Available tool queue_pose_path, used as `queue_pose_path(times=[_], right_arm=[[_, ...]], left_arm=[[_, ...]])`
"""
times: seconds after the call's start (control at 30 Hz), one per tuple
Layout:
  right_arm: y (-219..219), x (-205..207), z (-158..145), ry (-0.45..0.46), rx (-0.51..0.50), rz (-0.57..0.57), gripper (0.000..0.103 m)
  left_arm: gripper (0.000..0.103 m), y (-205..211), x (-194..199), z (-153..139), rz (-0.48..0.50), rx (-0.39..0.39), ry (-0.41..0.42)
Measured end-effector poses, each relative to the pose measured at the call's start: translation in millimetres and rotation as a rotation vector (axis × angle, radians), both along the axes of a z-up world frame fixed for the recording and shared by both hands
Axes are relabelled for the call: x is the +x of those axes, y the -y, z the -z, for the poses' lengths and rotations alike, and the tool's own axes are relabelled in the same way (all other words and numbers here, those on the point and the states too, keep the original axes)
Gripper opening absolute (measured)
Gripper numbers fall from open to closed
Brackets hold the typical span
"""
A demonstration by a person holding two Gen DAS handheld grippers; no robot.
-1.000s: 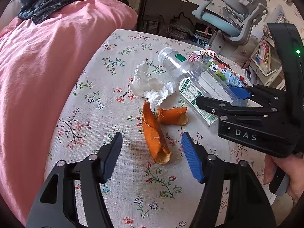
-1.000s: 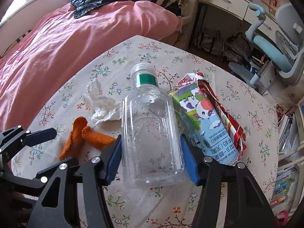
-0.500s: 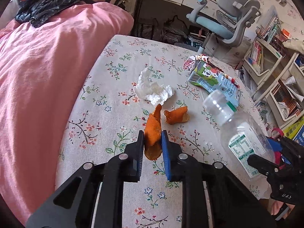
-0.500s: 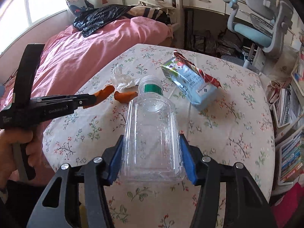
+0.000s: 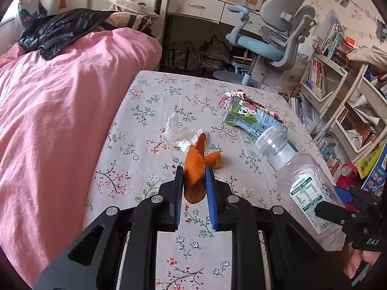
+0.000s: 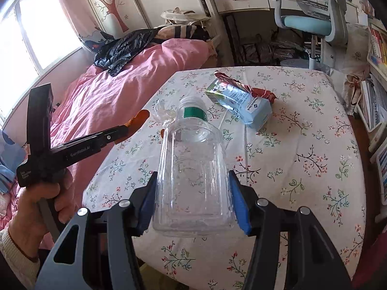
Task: Collect trash
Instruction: 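Lift the orange peel and clear bottle and carry them over the bucket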
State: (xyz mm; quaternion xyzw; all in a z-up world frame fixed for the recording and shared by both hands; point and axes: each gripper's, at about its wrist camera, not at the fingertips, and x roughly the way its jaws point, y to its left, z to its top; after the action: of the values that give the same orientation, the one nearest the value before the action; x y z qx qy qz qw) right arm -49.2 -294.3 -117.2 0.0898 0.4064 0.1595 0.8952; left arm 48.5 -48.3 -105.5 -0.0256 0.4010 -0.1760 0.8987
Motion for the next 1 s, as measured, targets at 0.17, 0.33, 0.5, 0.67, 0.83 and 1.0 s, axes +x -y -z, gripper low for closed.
queue_pose_path(times=[0.17, 0.33, 0.5, 0.67, 0.83, 1.0], right_arm=[[-4.4, -1.7, 2.0, -0.005, 0.001, -0.018, 0.055], [-8.8, -5.9, 2.9, -0.007, 0.002, -0.035, 0.055], [-8.9, -12.2, 3.8, -0.013, 0.009, -0.042, 0.055], [-12.7, -20.1, 3.4, -0.019, 0.026, -0.055, 0.055], [-25.1, -39.8, 6.1, -0.03, 0.05, -0.085, 0.055], [-44.1, -73.2, 14.1, -0.049, 0.051, -0.136, 0.055]], left_arm=[[0.017, 1.3, -2.2, -3.1, 0.002, 0.006, 0.012], [0.017, 3.1, -7.4, -4.9, 0.008, 0.02, 0.023], [0.017, 2.4, -11.5, -5.5, 0.008, 0.024, 0.025], [0.017, 2.5, -17.5, -6.2, 0.012, 0.029, 0.03], [0.017, 2.8, -28.1, -9.0, 0.019, 0.044, 0.05], [0.017, 0.9, -41.4, -14.4, 0.021, 0.05, 0.071]])
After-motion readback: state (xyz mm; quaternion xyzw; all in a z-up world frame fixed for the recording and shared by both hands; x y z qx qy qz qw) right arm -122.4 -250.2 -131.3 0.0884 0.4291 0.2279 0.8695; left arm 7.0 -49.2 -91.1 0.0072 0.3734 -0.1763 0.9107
